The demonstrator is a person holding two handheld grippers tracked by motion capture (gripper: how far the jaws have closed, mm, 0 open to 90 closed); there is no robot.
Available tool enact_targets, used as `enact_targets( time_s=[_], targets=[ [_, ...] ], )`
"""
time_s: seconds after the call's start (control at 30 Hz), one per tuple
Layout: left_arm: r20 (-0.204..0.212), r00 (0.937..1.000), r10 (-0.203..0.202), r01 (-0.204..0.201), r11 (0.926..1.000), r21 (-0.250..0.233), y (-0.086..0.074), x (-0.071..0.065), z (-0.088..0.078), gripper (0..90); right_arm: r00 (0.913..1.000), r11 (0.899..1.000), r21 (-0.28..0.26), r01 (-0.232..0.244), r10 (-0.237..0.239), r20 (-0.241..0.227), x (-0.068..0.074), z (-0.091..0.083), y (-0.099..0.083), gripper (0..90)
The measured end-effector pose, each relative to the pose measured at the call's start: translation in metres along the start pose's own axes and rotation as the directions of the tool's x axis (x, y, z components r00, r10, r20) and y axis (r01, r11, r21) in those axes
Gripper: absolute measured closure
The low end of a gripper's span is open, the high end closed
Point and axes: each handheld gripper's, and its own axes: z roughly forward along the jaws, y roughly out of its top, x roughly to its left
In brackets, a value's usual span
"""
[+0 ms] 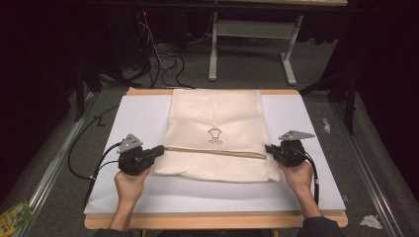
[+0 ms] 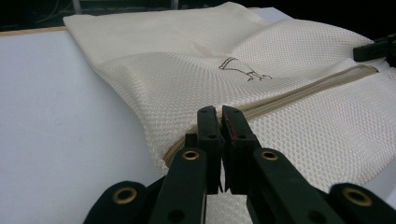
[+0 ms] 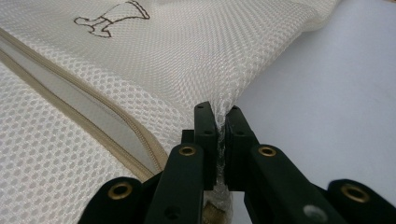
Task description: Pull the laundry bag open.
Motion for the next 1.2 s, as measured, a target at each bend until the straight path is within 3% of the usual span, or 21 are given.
enact_targets(
  time_s=[0.5,0.57,0.8,0.97,1.2],
  targets=[
    [-0.001,1.0,-0.009,0.009,0.9999,0.01,0.002,0.006,-0.003,87.2,0.9997,1.0,0.01,0.01,-0.01,0.02,-0.002,-0.009,0.003,88.1],
    [-0.028,0.9996,0.0,0.001,0.9999,0.017,0.001,0.006,-0.004,87.2,0.9997,1.0,0.004,0.018,-0.019,0.018,-0.001,-0.01,0.004,88.3],
    [-0.014,0.9993,-0.034,0.034,0.9991,0.025,-0.006,0.014,-0.004,87.2,0.9997,1.0,0.01,0.016,-0.016,0.017,-0.003,-0.01,0.002,88.5],
    [-0.026,0.9992,-0.03,0.03,0.9994,0.017,-0.007,0.014,-0.011,87.3,0.9994,1.0,-0.002,0.029,-0.028,0.021,-0.002,-0.013,0.002,88.8],
    [-0.041,0.9987,-0.029,0.031,0.9986,0.044,-0.013,0.016,-0.008,87.3,0.9988,1.0,0.004,0.03,-0.03,0.039,-0.005,-0.014,0.0,89.0]
  ],
)
